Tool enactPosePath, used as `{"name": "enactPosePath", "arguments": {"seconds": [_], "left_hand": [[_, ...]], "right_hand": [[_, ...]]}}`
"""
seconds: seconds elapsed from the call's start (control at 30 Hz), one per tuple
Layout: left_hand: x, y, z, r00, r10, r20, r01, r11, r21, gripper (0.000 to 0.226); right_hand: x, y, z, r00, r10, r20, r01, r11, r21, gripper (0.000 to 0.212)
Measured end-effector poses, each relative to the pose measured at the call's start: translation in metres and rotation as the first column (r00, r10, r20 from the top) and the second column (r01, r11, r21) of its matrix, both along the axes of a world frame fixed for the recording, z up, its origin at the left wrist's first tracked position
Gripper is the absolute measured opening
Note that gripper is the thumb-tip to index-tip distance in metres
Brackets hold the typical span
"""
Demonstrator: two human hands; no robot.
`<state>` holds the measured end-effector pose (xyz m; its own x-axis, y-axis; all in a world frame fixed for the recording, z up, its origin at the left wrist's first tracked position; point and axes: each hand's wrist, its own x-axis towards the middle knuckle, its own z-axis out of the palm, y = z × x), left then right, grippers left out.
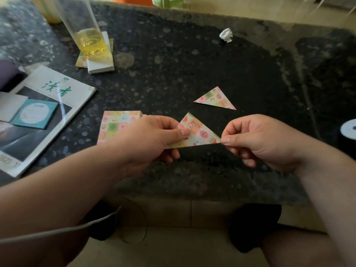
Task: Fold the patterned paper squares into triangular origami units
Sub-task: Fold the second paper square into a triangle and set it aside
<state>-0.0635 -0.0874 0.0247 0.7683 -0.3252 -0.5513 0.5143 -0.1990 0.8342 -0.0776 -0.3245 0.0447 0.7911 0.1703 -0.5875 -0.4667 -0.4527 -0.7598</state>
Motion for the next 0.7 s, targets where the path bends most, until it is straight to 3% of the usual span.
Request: {"name": "enactPosePath", "arguments": {"seconds": [0.17, 0.37, 0.5, 0.7], "left_hand": [[-0.001, -0.003, 0.003, 0.998, 0.018, 0.064, -0.015, 0.999, -0.051, 0.003], [-0.002, -0.004, 0.002, 0.996, -0.006, 0.084, 0.011, 0.999, -0.050, 0.017], [0.000, -0.006, 0.001, 0.997, 0.065, 0.044, -0.060, 0.993, -0.097, 0.011], [0.005, -0.006, -0.003, 0.992, 0.125, -0.004, -0.124, 0.983, -0.135, 0.023]], "right_hand": [[-0.001, 0.005, 0.003, 0.992, 0.007, 0.130, -0.013, 0.999, 0.046, 0.002], [-0.002, 0.009, -0.004, 0.981, 0.033, 0.190, -0.032, 0.999, -0.008, 0.005], [0.001, 0.008, -0.010, 0.988, -0.048, 0.149, 0.048, 0.999, 0.004, 0.010], [0.002, 0.011, -0.012, 0.994, -0.097, -0.043, 0.104, 0.972, 0.212, 0.016]]}}
